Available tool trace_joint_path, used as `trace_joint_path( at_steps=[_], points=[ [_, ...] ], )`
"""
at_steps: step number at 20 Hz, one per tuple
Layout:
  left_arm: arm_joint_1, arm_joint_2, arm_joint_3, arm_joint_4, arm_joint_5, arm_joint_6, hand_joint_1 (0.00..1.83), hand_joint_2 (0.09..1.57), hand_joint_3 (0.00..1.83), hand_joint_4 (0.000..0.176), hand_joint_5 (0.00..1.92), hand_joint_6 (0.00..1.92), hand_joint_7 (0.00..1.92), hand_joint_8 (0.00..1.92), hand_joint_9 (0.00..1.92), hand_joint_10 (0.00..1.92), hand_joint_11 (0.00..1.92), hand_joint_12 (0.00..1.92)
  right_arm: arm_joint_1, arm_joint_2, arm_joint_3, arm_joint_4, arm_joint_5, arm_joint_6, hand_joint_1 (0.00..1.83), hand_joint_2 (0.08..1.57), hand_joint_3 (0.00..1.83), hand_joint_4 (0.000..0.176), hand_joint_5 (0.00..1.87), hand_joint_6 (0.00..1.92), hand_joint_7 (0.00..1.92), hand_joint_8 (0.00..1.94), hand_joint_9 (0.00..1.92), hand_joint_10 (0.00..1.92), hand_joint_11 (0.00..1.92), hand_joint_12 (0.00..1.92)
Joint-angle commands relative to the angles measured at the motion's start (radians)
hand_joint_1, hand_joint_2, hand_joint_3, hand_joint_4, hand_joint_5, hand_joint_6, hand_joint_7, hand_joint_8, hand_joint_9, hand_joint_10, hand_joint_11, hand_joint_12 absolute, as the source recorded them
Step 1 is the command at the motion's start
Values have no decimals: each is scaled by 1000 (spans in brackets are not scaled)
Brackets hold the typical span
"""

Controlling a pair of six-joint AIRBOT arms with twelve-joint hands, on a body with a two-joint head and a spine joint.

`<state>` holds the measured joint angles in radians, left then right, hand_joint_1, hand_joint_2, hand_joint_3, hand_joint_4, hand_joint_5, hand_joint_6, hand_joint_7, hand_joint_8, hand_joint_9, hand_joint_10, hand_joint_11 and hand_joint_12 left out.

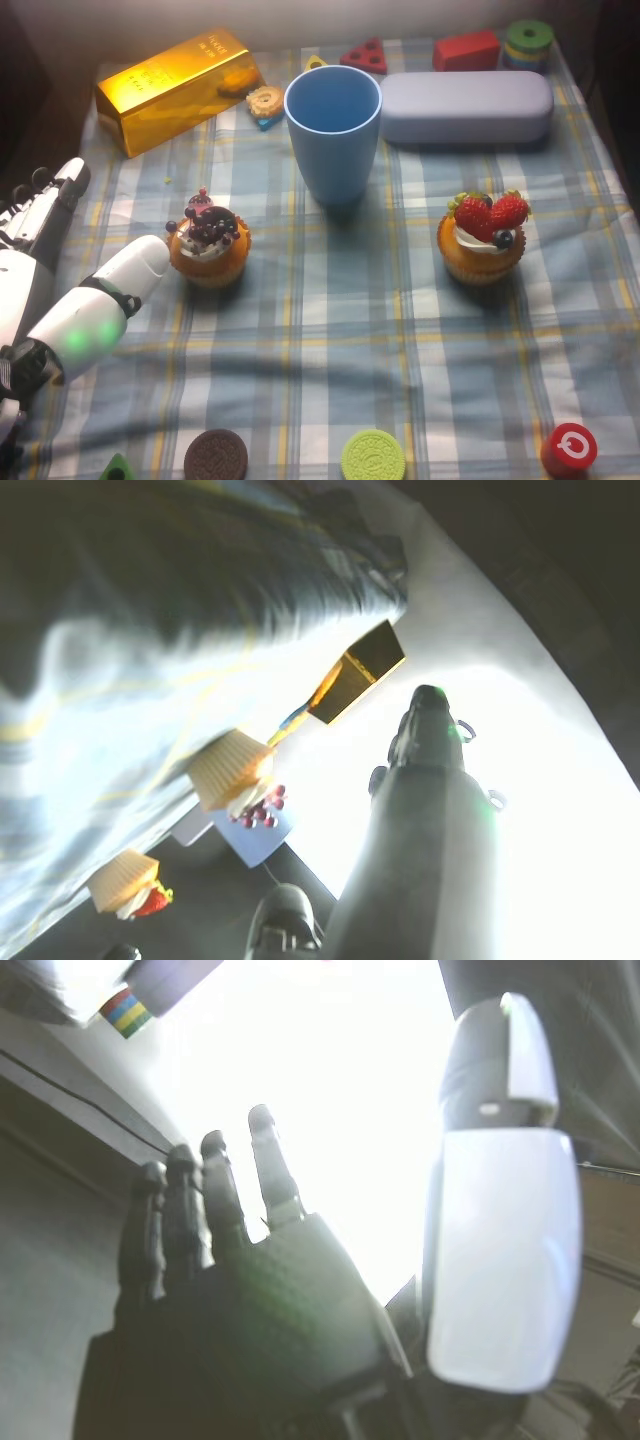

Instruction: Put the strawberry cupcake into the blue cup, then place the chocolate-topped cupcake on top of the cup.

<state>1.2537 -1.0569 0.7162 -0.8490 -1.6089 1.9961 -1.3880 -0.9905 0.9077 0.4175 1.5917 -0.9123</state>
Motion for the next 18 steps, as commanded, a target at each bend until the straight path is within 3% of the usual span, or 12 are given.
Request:
trace_joint_path(
  at_steps=[1,2,4,6,7,8,12,14,15,16,17,18],
  points=[
    [0,5,2,48,-113,-3,0,1143,2,83,93,0,144,0,145,2,0,178,16,3,8,-22,114,19,0,1199,1,9,336,5,291,2,171,8,0,268],
    [0,8,1,48,-117,-3,0,1150,0,78,132,1,161,0,169,1,0,340,29,6,15,-39,101,26,0,1179,0,26,337,2,286,0,142,7,0,152],
    [0,19,-4,48,-121,-3,65,1139,0,73,121,2,144,2,143,2,0,300,47,17,23,-59,76,34,60,1152,0,20,332,0,283,0,119,0,0,40],
    [0,31,-9,48,-125,-3,237,1121,0,48,105,0,118,0,152,2,0,391,66,35,30,-81,53,45,174,1093,0,30,286,2,256,0,107,3,19,10],
    [0,34,-11,48,-125,-2,314,1102,0,56,96,1,117,1,154,2,0,401,75,46,36,-97,42,61,261,1061,0,5,235,0,254,0,146,8,74,37],
    [0,35,-12,48,-124,-2,379,1064,0,69,114,4,143,5,167,4,0,427,85,59,46,-114,24,85,347,1036,0,0,199,2,251,0,170,14,103,51],
    [-1,33,-12,48,-113,-2,560,991,0,99,153,3,161,0,166,0,0,354,154,81,78,-186,-92,112,474,971,0,0,191,11,225,4,139,1,49,31],
    [-2,33,-11,48,-108,-2,565,989,0,85,154,0,144,1,167,0,0,413,207,84,104,-252,-166,151,489,966,0,0,200,10,246,10,138,3,27,23],
    [-2,33,-9,48,-104,-2,579,999,2,89,135,2,118,3,128,6,0,300,234,84,123,-290,-199,176,512,960,0,0,211,12,249,10,158,9,56,37],
    [-2,34,-8,48,-102,-2,535,994,0,112,135,2,113,2,95,5,0,115,255,85,132,-313,-230,181,555,963,0,8,227,14,253,8,188,17,56,38],
    [-2,34,-9,48,-101,-2,530,1003,2,94,158,6,139,7,113,9,0,56,278,89,138,-338,-261,182,560,971,0,28,229,11,247,4,183,12,33,28],
    [-2,33,-9,48,-101,-2,505,1005,3,98,160,5,151,9,118,9,5,46,296,94,142,-358,-282,182,546,995,6,14,214,4,230,0,162,2,32,29]
  ],
)
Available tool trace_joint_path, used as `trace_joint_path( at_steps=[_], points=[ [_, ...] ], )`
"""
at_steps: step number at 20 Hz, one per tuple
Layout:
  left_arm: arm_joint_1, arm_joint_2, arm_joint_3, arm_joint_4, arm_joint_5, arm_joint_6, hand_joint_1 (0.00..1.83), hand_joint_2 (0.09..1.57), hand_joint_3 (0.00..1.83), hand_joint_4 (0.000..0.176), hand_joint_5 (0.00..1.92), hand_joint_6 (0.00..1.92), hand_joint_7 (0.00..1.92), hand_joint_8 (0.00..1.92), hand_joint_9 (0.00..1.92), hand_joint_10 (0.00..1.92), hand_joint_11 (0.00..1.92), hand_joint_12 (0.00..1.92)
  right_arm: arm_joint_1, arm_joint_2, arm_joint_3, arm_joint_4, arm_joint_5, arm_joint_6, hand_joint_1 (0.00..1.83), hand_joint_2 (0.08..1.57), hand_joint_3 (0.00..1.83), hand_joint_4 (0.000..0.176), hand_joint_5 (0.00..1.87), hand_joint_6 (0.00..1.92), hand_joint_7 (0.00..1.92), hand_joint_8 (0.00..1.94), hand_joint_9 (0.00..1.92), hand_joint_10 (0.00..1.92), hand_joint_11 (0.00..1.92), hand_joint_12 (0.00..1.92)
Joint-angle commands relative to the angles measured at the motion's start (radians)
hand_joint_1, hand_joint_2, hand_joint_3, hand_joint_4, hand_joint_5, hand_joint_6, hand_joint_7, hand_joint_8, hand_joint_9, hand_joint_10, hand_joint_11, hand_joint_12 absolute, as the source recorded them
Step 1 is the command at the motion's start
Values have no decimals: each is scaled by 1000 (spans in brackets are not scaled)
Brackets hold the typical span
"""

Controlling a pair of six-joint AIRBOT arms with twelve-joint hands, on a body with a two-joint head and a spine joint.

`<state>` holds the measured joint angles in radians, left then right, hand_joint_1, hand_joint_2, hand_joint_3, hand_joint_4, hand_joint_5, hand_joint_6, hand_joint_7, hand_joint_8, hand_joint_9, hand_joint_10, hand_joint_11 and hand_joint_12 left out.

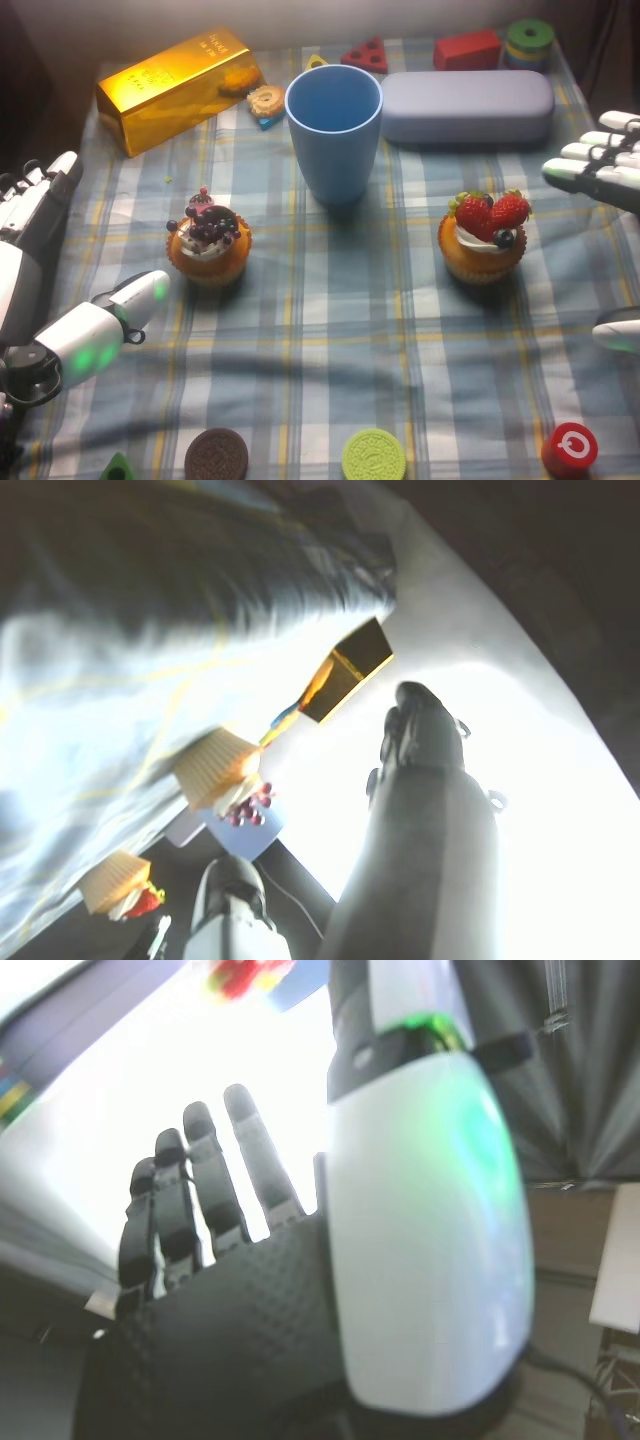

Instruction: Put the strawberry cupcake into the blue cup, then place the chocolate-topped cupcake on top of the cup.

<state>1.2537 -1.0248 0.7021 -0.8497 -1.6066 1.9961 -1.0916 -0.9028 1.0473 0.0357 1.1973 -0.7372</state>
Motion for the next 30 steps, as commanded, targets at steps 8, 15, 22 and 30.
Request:
trace_joint_path(
  at_steps=[8,15,22,30],
  points=[
    [-6,-4,7,42,-87,-2,443,1048,4,125,132,2,138,5,105,12,7,4,205,-19,142,-222,-65,266,618,895,0,13,247,2,317,7,183,2,20,30],
    [-6,-8,12,36,-79,-2,463,1055,1,112,118,4,119,9,87,9,0,0,362,-104,225,-419,-207,370,615,968,7,50,255,5,323,12,167,0,1,21],
    [-6,-11,12,34,-76,-2,406,1060,5,104,141,5,140,3,112,6,8,4,399,-170,289,-482,-276,408,564,922,1,44,333,15,384,16,211,12,1,0],
    [-6,-12,12,34,-70,-2,410,1064,2,109,173,5,149,1,161,12,56,29,408,-208,335,-488,-320,408,647,911,0,60,365,0,383,14,176,0,0,0]
  ],
)
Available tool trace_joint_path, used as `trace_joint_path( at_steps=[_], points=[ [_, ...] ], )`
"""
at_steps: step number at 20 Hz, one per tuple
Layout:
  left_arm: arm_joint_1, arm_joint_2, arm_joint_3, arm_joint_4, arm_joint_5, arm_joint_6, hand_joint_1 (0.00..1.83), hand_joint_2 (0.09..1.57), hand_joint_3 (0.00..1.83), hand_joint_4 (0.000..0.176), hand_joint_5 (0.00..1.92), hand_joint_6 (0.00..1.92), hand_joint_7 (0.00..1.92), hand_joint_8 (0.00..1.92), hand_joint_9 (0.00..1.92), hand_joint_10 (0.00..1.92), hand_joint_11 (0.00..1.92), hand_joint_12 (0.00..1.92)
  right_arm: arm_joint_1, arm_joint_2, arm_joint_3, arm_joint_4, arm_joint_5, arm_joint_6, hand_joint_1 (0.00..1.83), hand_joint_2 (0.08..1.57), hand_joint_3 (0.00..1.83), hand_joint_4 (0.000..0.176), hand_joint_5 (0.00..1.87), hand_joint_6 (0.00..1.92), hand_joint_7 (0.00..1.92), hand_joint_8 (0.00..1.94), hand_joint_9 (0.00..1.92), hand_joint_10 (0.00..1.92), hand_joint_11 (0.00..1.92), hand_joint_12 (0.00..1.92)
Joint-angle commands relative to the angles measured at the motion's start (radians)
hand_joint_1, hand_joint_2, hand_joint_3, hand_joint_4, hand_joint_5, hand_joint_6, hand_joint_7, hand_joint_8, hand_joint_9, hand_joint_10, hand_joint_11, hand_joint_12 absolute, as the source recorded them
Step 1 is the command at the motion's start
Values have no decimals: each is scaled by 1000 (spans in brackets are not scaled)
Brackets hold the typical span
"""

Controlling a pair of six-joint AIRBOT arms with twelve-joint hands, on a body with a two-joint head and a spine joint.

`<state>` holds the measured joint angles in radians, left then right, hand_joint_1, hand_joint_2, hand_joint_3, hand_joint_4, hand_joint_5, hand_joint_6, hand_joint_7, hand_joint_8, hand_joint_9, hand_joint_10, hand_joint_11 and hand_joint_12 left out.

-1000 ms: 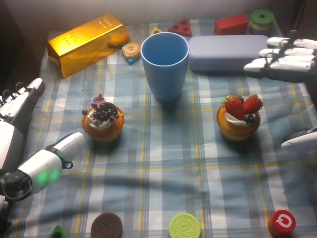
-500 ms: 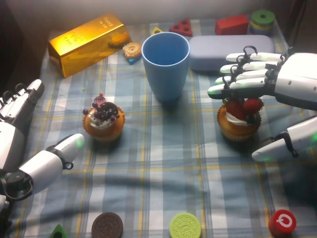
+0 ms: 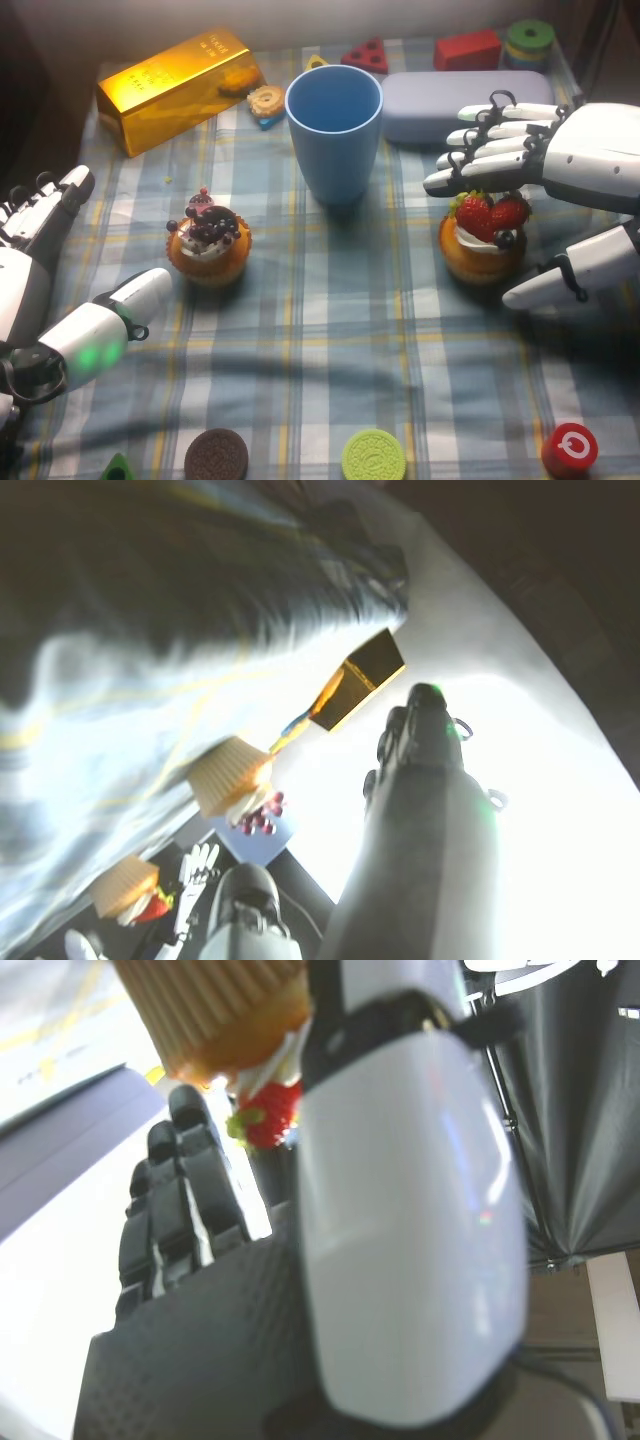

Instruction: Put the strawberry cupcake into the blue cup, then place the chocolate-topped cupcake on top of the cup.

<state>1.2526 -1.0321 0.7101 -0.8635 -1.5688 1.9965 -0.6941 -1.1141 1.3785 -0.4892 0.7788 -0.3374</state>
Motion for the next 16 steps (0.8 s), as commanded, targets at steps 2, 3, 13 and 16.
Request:
trace_joint_path(
  at_steps=[2,3,13,16],
  points=[
    [-4,-5,4,48,-107,-2,375,1065,2,103,189,7,176,9,197,20,96,49,11,0,6,37,97,8,687,903,0,40,538,19,566,14,326,17,53,29],
    [-4,-5,4,48,-107,-2,381,1061,0,116,188,6,173,6,191,14,75,42,11,0,6,37,97,8,720,919,0,11,641,21,700,17,457,17,123,90],
    [-4,-5,4,48,-103,-2,426,1045,0,99,177,7,183,7,203,6,92,73,20,0,5,36,98,8,1084,1126,0,0,952,1022,1136,44,994,124,286,1376],
    [-4,-6,4,48,-102,-2,411,1048,0,98,171,2,176,2,209,6,98,82,31,5,2,36,102,8,1073,1137,0,0,931,1056,1151,42,998,169,337,1344]
  ],
)
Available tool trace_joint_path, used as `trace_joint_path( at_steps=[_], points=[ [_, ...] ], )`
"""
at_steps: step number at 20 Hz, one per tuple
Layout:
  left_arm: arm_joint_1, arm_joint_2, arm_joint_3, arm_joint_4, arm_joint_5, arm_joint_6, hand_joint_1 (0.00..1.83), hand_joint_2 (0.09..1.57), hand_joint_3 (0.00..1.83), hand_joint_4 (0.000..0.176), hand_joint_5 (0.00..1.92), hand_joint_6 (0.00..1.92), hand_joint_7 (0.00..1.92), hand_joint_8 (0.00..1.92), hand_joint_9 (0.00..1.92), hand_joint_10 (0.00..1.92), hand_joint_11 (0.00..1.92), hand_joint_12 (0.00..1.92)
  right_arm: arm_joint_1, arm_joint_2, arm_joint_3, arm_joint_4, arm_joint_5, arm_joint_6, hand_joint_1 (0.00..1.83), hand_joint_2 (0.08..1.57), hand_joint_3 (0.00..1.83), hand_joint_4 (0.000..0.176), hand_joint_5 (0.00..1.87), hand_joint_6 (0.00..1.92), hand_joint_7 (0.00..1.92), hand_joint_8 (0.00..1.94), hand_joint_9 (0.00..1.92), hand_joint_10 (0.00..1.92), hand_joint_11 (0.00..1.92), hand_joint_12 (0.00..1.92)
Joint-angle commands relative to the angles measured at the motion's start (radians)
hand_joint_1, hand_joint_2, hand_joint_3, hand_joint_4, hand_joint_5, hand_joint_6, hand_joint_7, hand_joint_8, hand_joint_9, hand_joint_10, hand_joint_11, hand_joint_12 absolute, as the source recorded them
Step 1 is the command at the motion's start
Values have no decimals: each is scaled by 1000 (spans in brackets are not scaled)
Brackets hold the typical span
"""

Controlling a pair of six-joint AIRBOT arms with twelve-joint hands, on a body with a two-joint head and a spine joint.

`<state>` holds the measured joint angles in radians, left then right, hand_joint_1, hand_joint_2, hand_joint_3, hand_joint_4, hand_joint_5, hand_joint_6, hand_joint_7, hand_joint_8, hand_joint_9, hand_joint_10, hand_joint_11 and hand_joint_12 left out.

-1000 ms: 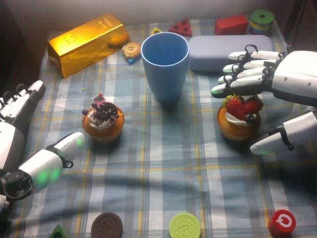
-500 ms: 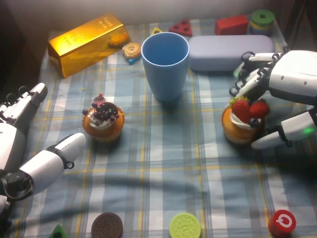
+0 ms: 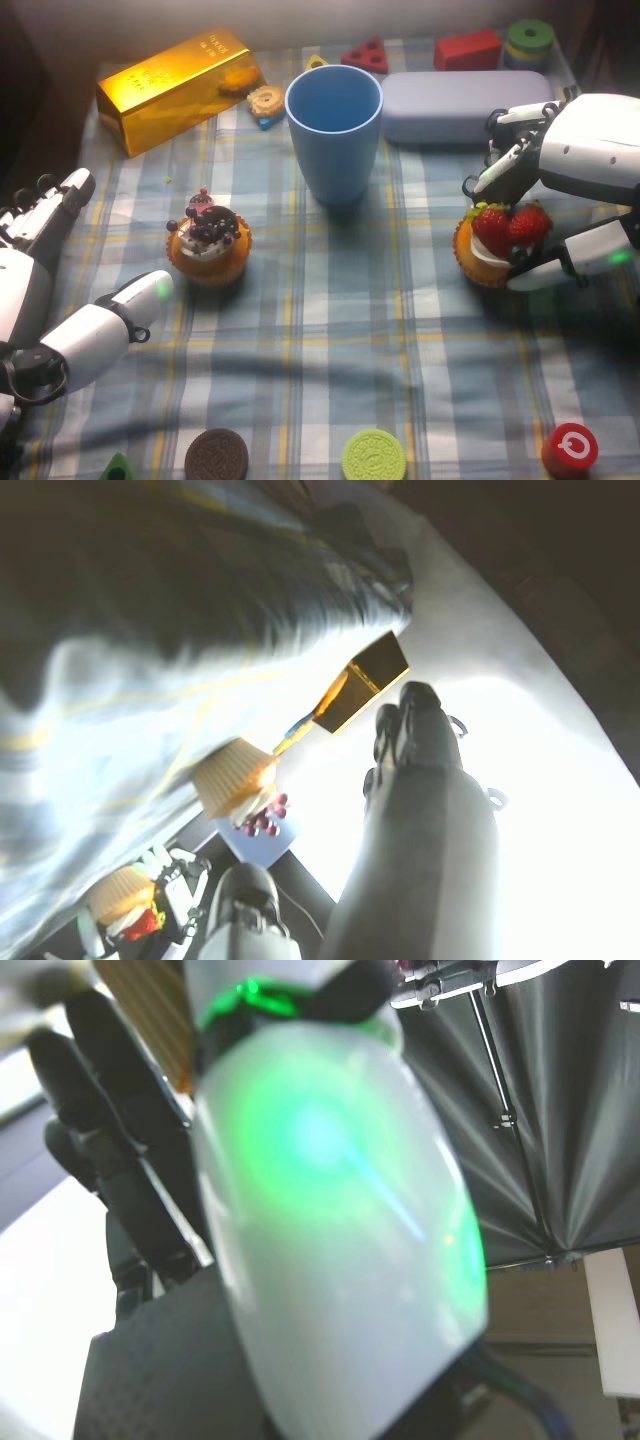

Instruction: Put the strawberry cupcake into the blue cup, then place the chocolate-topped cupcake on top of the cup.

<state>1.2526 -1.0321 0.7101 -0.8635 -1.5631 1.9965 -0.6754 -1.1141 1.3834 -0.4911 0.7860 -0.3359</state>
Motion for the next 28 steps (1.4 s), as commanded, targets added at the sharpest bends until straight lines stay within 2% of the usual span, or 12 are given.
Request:
trace_joint_path(
  at_steps=[1,5,7,10,13,17,18,20,22,23,25,28],
  points=[
    [-4,-6,4,48,-107,-2,403,1059,4,93,160,0,167,0,217,8,93,84,14,6,-5,38,97,7,1064,1137,0,0,931,1057,1148,36,977,155,335,1266],
    [-3,-6,4,47,-110,-2,416,1051,0,99,170,4,172,1,201,0,59,79,21,17,-20,41,130,11,1022,1136,0,99,930,1056,1169,66,914,446,302,1513],
    [-3,-6,4,47,-111,-2,357,1057,2,95,163,0,166,0,205,2,57,84,24,20,-23,44,139,11,1057,1147,0,2,914,1083,1012,438,667,1105,276,1722],
    [-3,-7,4,47,-108,-2,392,1070,5,89,155,1,165,2,222,7,77,101,25,21,-22,45,139,11,1035,1146,1,59,914,1081,773,1075,570,1416,280,1820],
    [-3,-7,3,47,-107,-2,408,1067,2,90,162,2,171,2,232,8,80,114,25,21,-21,46,139,11,1070,1136,0,0,940,1039,754,1109,555,1406,235,1842],
    [-3,-7,4,47,-104,-2,401,1060,0,76,177,4,179,2,205,0,57,116,40,29,-22,46,140,11,1046,1169,0,0,874,1143,811,752,612,1058,293,1582],
    [-3,-7,6,47,-99,-2,408,1064,0,77,166,6,177,5,209,5,60,124,47,32,-21,45,140,19,1171,1206,4,0,877,1060,744,1419,556,938,246,1567],
    [-3,-7,7,47,-98,-2,400,1067,1,84,171,6,178,5,227,11,63,129,62,35,-17,43,140,21,1193,1205,4,0,908,967,725,1506,510,1106,219,1683],
    [-3,-6,7,47,-97,-2,384,1068,1,102,160,0,168,0,211,1,43,126,90,35,-3,33,140,32,1072,1157,0,21,920,1047,681,1039,523,1138,227,1686],
    [-3,-6,8,47,-95,-2,389,1064,0,109,161,1,170,1,211,1,47,131,104,35,5,27,140,44,1019,1146,0,111,918,1068,728,796,515,1108,193,1663],
    [-5,-7,10,47,-91,-2,395,1066,0,106,161,1,162,0,194,1,46,134,134,35,16,18,139,58,995,1137,0,168,926,1055,875,334,595,660,147,1428],
    [-8,-8,12,47,-83,-2,391,1063,0,107,165,0,171,0,208,0,0,286,169,19,37,12,133,58,998,1138,0,157,924,1060,975,122,673,487,156,1393]
  ],
)
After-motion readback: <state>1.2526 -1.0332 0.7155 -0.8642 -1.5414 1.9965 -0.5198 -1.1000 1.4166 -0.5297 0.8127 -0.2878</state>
